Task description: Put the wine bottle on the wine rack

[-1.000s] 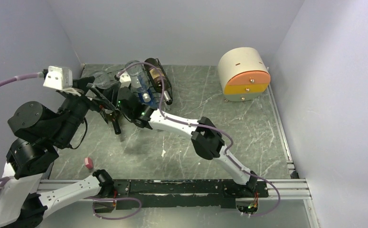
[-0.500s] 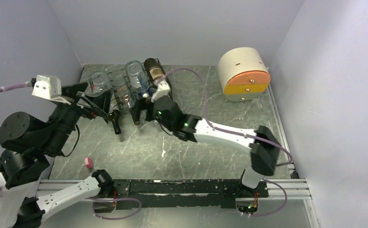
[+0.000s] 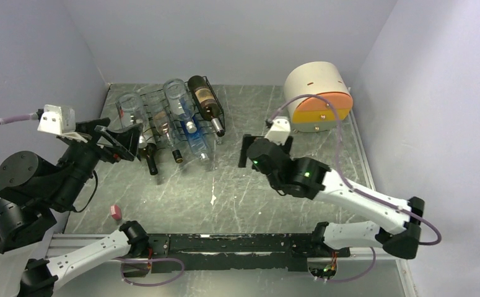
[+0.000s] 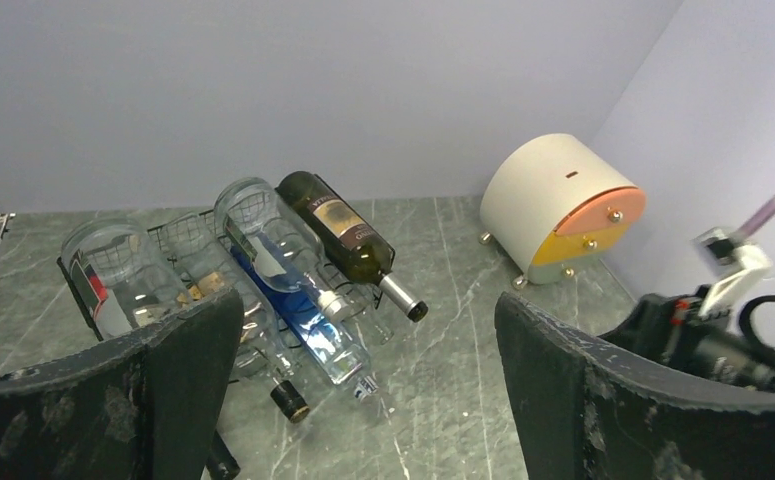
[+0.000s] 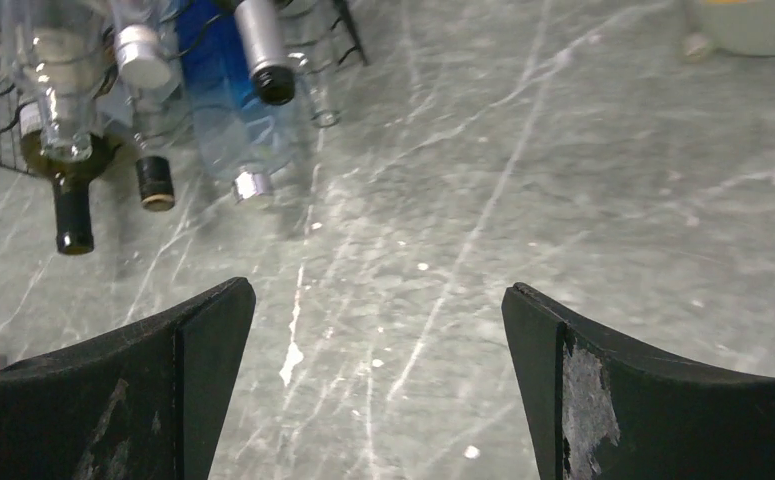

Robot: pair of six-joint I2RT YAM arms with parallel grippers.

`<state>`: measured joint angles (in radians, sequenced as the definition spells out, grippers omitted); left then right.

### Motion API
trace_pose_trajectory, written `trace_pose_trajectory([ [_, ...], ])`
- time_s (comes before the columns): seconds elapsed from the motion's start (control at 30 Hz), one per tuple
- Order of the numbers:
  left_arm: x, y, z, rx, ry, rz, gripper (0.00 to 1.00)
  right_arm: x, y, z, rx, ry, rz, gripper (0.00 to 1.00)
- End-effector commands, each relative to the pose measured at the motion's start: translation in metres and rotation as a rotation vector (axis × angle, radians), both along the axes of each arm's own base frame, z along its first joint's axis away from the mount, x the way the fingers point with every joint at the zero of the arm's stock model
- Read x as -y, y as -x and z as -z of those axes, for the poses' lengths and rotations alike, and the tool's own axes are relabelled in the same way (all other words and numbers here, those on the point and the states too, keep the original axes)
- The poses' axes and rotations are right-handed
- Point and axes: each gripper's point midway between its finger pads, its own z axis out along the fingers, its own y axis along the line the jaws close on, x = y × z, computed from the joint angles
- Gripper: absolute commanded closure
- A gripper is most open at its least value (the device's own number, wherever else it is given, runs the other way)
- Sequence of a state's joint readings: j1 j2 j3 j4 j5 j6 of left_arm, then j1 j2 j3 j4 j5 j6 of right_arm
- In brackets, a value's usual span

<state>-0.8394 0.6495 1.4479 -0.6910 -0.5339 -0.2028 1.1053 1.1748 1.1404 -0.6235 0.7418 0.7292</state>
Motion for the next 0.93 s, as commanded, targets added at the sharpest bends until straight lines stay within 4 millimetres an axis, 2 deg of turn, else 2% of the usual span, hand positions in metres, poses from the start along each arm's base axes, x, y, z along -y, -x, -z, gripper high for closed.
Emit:
trace_pose_trajectory([
  [0.0, -0.009, 0.014, -0.016, 0.026, 0.021, 0.029, 0.01, 0.067, 0.009, -0.046, 0.064, 0.040, 0.150, 0.00],
  [0.1, -0.013, 0.019, -0.023, 0.038, 0.016, 0.038, 0.01, 0.096, 0.016, -0.082, 0.129, -0.012, 0.180, 0.00],
  [0.2, -0.018, 0.024, -0.026, 0.048, 0.018, 0.041, 0.01, 0.121, 0.022, -0.110, 0.189, -0.054, 0.204, 0.00],
  [0.3, -0.024, 0.031, -0.032, 0.073, 0.030, 0.045, 0.01, 0.139, 0.028, -0.134, 0.246, -0.097, 0.206, 0.00],
  [0.4, -0.031, 0.038, -0.040, 0.102, 0.047, 0.047, 0.01, 0.149, 0.032, -0.149, 0.288, -0.131, 0.199, 0.00],
  [0.5, -0.037, 0.043, -0.045, 0.120, 0.061, 0.045, 0.01, 0.156, 0.035, -0.158, 0.309, -0.172, 0.203, 0.00],
  [0.9, -0.043, 0.042, -0.042, 0.123, 0.069, 0.016, 0.01, 0.141, 0.037, -0.169, 0.322, -0.252, 0.138, 0.00],
])
